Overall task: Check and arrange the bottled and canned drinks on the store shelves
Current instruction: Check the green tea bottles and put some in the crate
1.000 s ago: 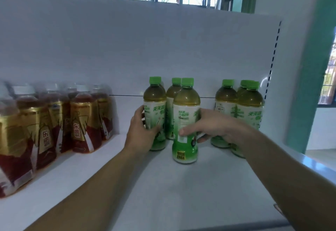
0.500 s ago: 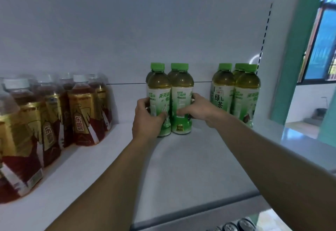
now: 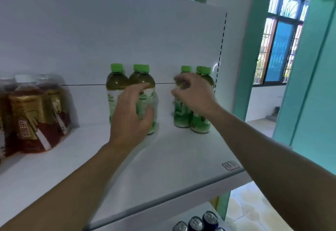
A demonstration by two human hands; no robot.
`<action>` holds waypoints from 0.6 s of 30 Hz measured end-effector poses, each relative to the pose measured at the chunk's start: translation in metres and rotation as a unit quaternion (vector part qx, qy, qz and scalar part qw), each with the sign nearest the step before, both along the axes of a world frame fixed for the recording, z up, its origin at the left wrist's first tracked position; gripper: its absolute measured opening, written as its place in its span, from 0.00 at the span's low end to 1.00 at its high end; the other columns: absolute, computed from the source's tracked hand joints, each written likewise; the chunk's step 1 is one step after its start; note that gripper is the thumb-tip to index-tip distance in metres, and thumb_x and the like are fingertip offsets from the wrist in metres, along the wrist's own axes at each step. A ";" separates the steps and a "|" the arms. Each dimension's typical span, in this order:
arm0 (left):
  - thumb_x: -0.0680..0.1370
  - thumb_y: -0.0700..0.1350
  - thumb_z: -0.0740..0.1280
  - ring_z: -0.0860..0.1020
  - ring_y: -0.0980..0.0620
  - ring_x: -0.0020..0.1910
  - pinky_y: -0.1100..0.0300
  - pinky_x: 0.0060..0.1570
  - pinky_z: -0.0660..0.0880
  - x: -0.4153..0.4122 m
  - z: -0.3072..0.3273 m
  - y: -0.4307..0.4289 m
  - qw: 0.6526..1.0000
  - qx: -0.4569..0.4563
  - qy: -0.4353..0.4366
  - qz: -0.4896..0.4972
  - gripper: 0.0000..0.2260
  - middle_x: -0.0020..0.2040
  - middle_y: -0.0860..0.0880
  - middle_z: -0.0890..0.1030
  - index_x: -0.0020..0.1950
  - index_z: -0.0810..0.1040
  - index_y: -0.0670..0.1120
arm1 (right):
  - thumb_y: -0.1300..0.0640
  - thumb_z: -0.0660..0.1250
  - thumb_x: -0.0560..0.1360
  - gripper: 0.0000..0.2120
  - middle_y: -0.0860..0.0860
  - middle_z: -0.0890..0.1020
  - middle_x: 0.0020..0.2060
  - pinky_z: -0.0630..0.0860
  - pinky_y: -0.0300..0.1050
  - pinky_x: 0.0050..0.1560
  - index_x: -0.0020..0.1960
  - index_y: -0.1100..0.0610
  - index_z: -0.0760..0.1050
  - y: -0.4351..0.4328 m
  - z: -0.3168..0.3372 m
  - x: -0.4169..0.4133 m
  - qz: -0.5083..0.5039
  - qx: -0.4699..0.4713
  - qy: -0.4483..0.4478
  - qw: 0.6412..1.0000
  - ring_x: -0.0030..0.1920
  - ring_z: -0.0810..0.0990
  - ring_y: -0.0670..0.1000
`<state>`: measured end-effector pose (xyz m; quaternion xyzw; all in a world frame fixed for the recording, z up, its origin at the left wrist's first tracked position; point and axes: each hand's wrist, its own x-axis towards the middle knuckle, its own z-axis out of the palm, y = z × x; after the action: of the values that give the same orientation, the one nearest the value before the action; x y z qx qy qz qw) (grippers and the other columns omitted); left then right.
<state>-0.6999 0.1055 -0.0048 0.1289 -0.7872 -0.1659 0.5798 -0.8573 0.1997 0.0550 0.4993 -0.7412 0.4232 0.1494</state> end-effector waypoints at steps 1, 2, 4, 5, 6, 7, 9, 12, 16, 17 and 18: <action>0.79 0.41 0.67 0.74 0.59 0.55 0.58 0.57 0.73 -0.006 0.003 0.009 0.999 -0.007 -0.027 -0.017 0.17 0.59 0.58 0.74 0.67 0.73 0.49 | 0.51 0.72 0.76 0.18 0.44 0.80 0.60 0.76 0.44 0.60 0.65 0.50 0.77 0.009 0.004 -0.010 -0.017 -0.058 0.006 0.998 0.56 0.78 0.44; 0.80 0.43 0.67 0.75 0.62 0.53 0.59 0.55 0.75 -0.013 0.007 0.016 0.997 0.012 -0.072 -0.037 0.16 0.58 0.59 0.76 0.67 0.74 0.50 | 0.50 0.73 0.76 0.19 0.43 0.79 0.59 0.75 0.46 0.61 0.66 0.50 0.77 0.017 0.007 -0.023 -0.037 -0.112 0.010 0.993 0.58 0.77 0.46; 0.80 0.48 0.68 0.76 0.63 0.52 0.59 0.54 0.78 -0.029 0.014 0.024 0.974 0.091 -0.194 -0.073 0.16 0.56 0.59 0.78 0.67 0.74 0.52 | 0.46 0.74 0.74 0.28 0.47 0.76 0.65 0.71 0.46 0.62 0.71 0.52 0.72 0.028 0.007 -0.049 -0.086 -0.156 0.014 0.984 0.65 0.73 0.49; 0.80 0.49 0.68 0.76 0.62 0.52 0.60 0.52 0.78 -0.038 0.017 0.025 0.957 0.134 -0.243 -0.086 0.17 0.55 0.58 0.78 0.68 0.73 0.52 | 0.42 0.76 0.72 0.35 0.49 0.73 0.68 0.70 0.48 0.64 0.74 0.52 0.68 0.031 0.004 -0.063 -0.105 -0.133 -0.007 0.986 0.68 0.71 0.51; 0.79 0.50 0.69 0.77 0.61 0.50 0.64 0.49 0.78 -0.046 0.018 0.025 0.944 0.162 -0.272 -0.095 0.17 0.55 0.58 0.78 0.68 0.73 0.51 | 0.39 0.77 0.69 0.42 0.50 0.72 0.70 0.71 0.52 0.66 0.76 0.52 0.64 0.031 -0.001 -0.076 -0.107 -0.090 -0.052 0.989 0.69 0.71 0.53; 0.80 0.50 0.69 0.77 0.61 0.49 0.68 0.45 0.76 -0.053 0.017 0.026 0.938 0.176 -0.285 -0.095 0.17 0.54 0.57 0.78 0.67 0.74 0.51 | 0.37 0.78 0.67 0.46 0.51 0.73 0.70 0.73 0.56 0.66 0.77 0.52 0.62 0.030 -0.009 -0.087 -0.094 -0.043 -0.108 0.989 0.67 0.73 0.53; 0.80 0.49 0.68 0.78 0.58 0.50 0.71 0.42 0.73 -0.065 0.012 0.029 0.935 0.199 -0.279 -0.092 0.15 0.56 0.55 0.80 0.66 0.74 0.51 | 0.35 0.78 0.64 0.43 0.50 0.79 0.63 0.78 0.56 0.60 0.72 0.53 0.68 0.028 -0.025 -0.105 -0.044 0.026 -0.197 0.979 0.59 0.79 0.52; 0.80 0.49 0.69 0.77 0.58 0.53 0.70 0.44 0.72 -0.076 0.000 0.032 0.928 0.245 -0.261 -0.103 0.17 0.60 0.54 0.79 0.68 0.74 0.50 | 0.37 0.78 0.65 0.21 0.46 0.85 0.48 0.78 0.47 0.46 0.49 0.48 0.79 0.029 -0.035 -0.116 0.001 0.032 -0.193 0.981 0.47 0.82 0.48; 0.76 0.58 0.70 0.74 0.59 0.60 0.63 0.57 0.71 -0.076 -0.012 0.031 0.934 0.224 -0.263 -0.092 0.26 0.65 0.57 0.75 0.72 0.69 0.54 | 0.27 0.72 0.55 0.26 0.43 0.85 0.39 0.81 0.49 0.47 0.41 0.46 0.79 0.034 -0.020 -0.108 0.011 -0.013 -0.125 0.992 0.43 0.84 0.48; 0.73 0.63 0.69 0.72 0.59 0.63 0.61 0.60 0.69 -0.075 -0.012 0.033 0.935 0.226 -0.258 -0.095 0.31 0.65 0.59 0.73 0.73 0.67 0.55 | 0.26 0.71 0.55 0.27 0.44 0.85 0.39 0.82 0.50 0.48 0.41 0.46 0.79 0.034 -0.014 -0.103 0.028 -0.041 -0.131 0.990 0.43 0.85 0.48; 0.70 0.66 0.68 0.71 0.59 0.65 0.60 0.62 0.68 -0.073 -0.011 0.036 0.933 0.236 -0.248 -0.107 0.35 0.66 0.60 0.72 0.75 0.64 0.57 | 0.27 0.72 0.57 0.26 0.44 0.86 0.39 0.82 0.51 0.48 0.41 0.47 0.79 0.033 -0.008 -0.098 0.057 -0.072 -0.148 0.985 0.43 0.85 0.48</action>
<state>-0.7733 0.1417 -0.0157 0.2141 -0.8533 -0.3710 0.2975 -0.9549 0.2324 0.0466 0.4611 -0.6928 0.5522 0.0494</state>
